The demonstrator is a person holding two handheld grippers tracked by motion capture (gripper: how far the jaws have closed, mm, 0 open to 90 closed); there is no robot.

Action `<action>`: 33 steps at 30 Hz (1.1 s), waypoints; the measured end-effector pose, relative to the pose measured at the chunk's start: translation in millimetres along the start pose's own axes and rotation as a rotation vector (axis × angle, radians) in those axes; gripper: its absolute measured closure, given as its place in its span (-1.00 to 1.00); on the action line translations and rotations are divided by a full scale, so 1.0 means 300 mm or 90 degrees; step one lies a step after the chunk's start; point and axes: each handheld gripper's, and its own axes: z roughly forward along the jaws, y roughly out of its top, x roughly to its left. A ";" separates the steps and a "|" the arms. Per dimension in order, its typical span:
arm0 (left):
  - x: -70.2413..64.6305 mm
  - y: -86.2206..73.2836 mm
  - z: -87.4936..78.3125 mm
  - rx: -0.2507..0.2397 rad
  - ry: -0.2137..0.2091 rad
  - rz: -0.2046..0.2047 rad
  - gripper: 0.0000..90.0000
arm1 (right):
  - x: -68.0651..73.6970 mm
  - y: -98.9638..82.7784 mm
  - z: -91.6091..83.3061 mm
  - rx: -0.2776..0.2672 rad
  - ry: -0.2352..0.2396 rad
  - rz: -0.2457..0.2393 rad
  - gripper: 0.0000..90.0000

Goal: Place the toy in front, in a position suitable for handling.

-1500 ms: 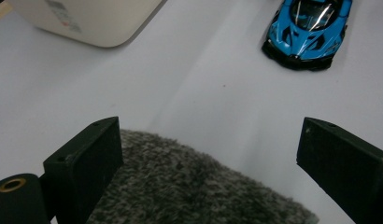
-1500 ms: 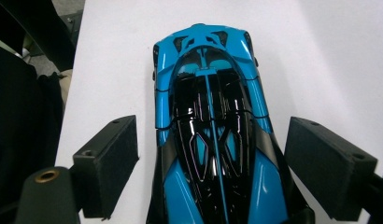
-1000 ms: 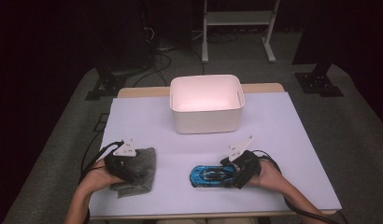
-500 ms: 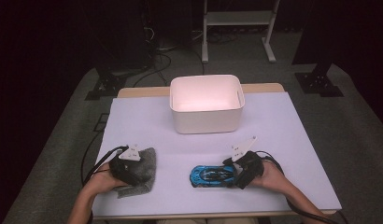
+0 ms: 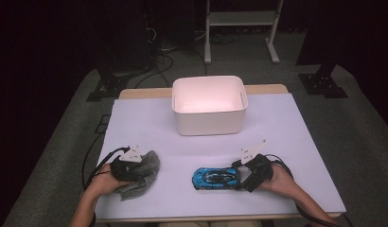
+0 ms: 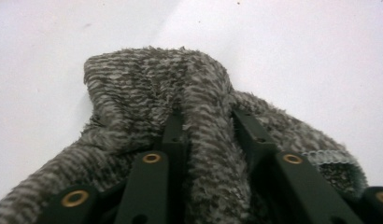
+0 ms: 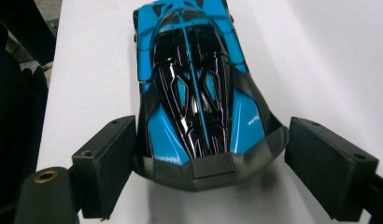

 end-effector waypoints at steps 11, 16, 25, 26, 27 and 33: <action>-0.016 0.037 -0.014 -0.014 -0.031 0.019 0.77 | 0.005 -0.037 -0.020 -0.002 0.005 0.003 -0.51; -0.042 0.105 -0.017 -0.047 -0.052 0.027 0.76 | 0.006 -0.040 -0.021 -0.002 0.008 -0.003 -0.50; -0.129 0.313 0.061 -0.067 -0.115 0.108 0.75 | 0.010 -0.049 -0.043 -0.005 0.009 0.001 -0.50; -0.138 0.330 0.072 -0.069 -0.118 0.114 0.76 | 0.010 -0.053 -0.045 -0.004 0.008 -0.003 -0.50; -0.150 0.353 0.085 -0.066 -0.124 0.124 0.76 | 0.013 -0.056 -0.048 -0.006 0.008 0.002 -0.51; -0.226 0.491 0.181 -0.050 -0.151 0.195 0.76 | 0.019 -0.081 -0.067 -0.022 0.004 0.010 -0.49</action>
